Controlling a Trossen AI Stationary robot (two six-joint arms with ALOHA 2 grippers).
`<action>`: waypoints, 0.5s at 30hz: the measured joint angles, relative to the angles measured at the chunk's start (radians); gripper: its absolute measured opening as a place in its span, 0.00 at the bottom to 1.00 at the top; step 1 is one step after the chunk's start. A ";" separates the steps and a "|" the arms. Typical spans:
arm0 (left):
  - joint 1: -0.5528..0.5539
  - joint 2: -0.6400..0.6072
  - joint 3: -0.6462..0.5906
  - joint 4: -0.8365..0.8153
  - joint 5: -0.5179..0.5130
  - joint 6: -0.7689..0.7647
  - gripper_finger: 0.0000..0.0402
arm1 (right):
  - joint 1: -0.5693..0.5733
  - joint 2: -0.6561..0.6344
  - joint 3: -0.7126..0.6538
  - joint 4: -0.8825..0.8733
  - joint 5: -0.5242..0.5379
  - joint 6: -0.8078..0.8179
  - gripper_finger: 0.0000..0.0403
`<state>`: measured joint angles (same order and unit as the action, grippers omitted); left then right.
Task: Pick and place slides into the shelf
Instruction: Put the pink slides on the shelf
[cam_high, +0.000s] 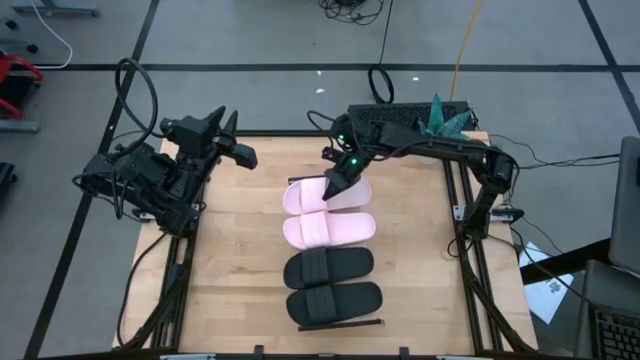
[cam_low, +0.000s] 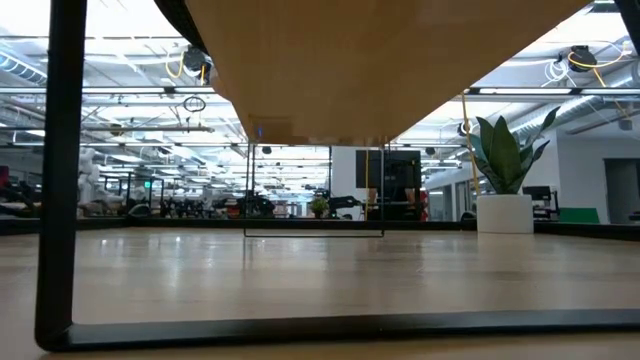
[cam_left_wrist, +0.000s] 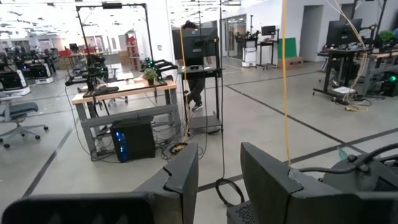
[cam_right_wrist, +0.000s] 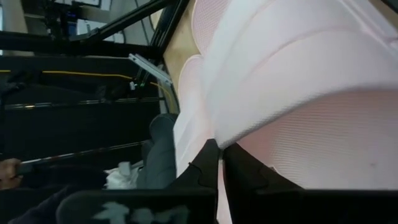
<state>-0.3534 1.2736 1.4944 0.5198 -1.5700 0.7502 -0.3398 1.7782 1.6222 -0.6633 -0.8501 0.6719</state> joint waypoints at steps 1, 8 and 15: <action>0.000 0.000 0.000 0.000 0.000 0.000 0.30 | -0.001 0.000 0.000 0.000 -0.015 0.003 0.00; 0.000 0.000 0.000 0.000 0.000 0.001 0.30 | -0.005 0.000 0.000 0.004 -0.063 0.016 0.00; 0.000 0.000 0.000 0.000 0.000 0.001 0.30 | -0.014 0.000 0.000 0.012 -0.095 0.014 0.00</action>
<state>-0.3534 1.2737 1.4944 0.5198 -1.5703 0.7509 -0.3534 1.7782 1.6218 -0.6514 -0.9447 0.6863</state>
